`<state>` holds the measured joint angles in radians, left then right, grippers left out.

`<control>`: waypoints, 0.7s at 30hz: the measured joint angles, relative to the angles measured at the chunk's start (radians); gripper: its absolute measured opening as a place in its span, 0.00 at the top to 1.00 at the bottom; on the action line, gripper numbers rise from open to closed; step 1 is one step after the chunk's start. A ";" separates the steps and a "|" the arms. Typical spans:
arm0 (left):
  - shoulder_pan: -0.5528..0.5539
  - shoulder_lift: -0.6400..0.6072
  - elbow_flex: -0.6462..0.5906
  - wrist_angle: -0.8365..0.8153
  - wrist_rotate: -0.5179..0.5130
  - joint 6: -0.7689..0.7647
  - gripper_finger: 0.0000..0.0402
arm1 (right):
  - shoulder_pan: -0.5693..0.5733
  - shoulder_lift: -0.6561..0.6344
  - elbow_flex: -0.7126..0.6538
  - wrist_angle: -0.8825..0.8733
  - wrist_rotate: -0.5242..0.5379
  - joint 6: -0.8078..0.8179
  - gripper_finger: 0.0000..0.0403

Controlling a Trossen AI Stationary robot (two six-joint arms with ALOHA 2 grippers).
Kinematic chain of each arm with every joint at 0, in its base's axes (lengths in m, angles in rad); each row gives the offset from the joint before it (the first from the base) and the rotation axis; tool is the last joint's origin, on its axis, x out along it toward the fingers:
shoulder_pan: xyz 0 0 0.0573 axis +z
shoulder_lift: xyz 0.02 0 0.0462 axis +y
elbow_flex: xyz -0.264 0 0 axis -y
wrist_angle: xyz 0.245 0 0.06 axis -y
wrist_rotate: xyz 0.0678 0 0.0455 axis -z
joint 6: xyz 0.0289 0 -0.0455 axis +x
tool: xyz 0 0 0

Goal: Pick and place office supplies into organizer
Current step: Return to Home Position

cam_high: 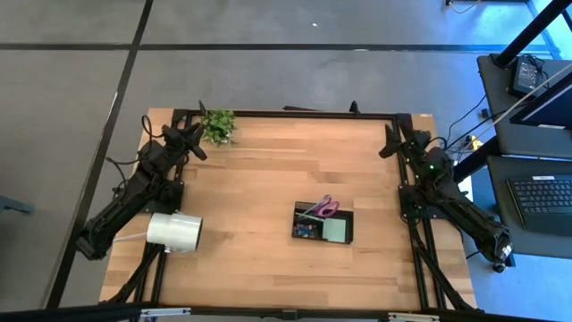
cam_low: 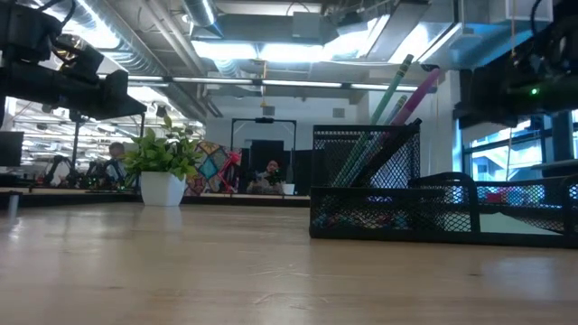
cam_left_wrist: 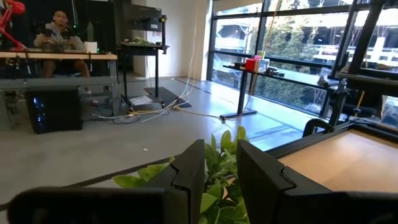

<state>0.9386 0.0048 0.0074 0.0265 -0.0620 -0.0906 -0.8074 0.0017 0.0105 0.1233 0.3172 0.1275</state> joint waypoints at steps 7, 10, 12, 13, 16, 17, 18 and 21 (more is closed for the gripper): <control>0.000 0.000 0.000 0.000 0.000 0.000 0.79 | 0.000 0.009 0.000 -0.062 0.002 -0.010 0.33; 0.000 0.000 0.000 0.000 0.000 0.000 0.78 | 0.000 0.009 0.000 -0.062 0.002 -0.029 0.33; 0.000 0.000 0.000 0.000 0.000 0.000 0.79 | 0.000 0.009 0.000 -0.062 0.002 -0.024 0.33; 0.000 0.000 0.000 0.000 0.000 0.000 0.79 | 0.000 0.009 0.000 -0.062 0.002 -0.010 0.33; 0.000 0.000 0.000 0.000 0.000 0.000 0.79 | 0.000 0.009 0.000 -0.062 0.003 0.025 0.33; 0.000 0.000 0.000 0.000 0.000 0.000 0.79 | 0.000 0.009 0.000 -0.062 0.002 0.025 0.33; 0.000 0.000 0.000 0.000 0.000 0.000 0.78 | 0.000 0.009 0.000 -0.062 0.002 0.023 0.33; 0.000 0.000 0.000 0.000 0.000 0.000 0.79 | 0.000 0.009 0.000 -0.062 0.002 0.025 0.33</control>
<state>0.9386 0.0051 0.0074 0.0265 -0.0620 -0.0910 -0.8074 0.0105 0.0105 0.0617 0.3196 0.1525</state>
